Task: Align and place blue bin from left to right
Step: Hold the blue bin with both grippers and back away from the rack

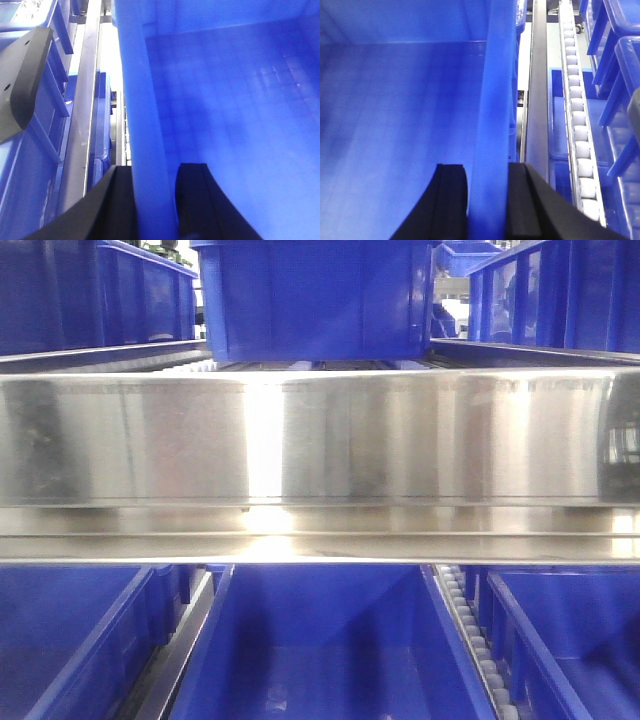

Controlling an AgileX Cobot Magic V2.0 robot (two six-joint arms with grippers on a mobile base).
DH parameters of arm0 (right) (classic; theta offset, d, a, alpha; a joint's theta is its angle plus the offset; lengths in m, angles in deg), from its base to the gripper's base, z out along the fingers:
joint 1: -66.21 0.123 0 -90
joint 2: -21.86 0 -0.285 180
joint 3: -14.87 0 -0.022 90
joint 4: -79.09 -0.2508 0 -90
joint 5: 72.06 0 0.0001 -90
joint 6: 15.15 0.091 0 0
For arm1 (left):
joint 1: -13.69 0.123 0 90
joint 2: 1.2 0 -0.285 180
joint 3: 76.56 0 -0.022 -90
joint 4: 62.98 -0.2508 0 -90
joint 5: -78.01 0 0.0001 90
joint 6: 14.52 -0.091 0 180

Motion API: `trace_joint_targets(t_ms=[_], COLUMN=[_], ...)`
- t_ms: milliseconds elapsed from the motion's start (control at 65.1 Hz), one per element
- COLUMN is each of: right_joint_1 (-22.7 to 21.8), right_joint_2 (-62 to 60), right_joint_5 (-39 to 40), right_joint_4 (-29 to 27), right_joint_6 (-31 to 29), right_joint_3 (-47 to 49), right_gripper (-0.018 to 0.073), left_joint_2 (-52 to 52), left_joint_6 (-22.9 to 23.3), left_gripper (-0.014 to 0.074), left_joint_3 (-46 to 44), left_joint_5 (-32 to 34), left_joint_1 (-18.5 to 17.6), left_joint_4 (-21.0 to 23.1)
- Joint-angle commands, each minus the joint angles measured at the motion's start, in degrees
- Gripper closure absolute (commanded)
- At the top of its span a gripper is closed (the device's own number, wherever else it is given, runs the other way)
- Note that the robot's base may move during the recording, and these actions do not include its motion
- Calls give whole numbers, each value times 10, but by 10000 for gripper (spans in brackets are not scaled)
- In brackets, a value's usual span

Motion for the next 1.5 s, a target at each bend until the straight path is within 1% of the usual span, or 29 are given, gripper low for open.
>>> trace_joint_targets(t_ms=[0,1489], right_joint_1=[0,0], right_joint_2=[-10,-6], right_joint_5=[80,90], right_joint_4=[9,9], right_joint_6=[-13,-13], right_joint_3=[11,11], right_gripper=[639,639], left_joint_2=[12,12], left_joint_6=[-10,-10], left_gripper=[605,605], left_joint_3=[-8,-8], left_joint_5=[42,42], left_joint_1=[-2,-2], left_joint_4=[0,0])
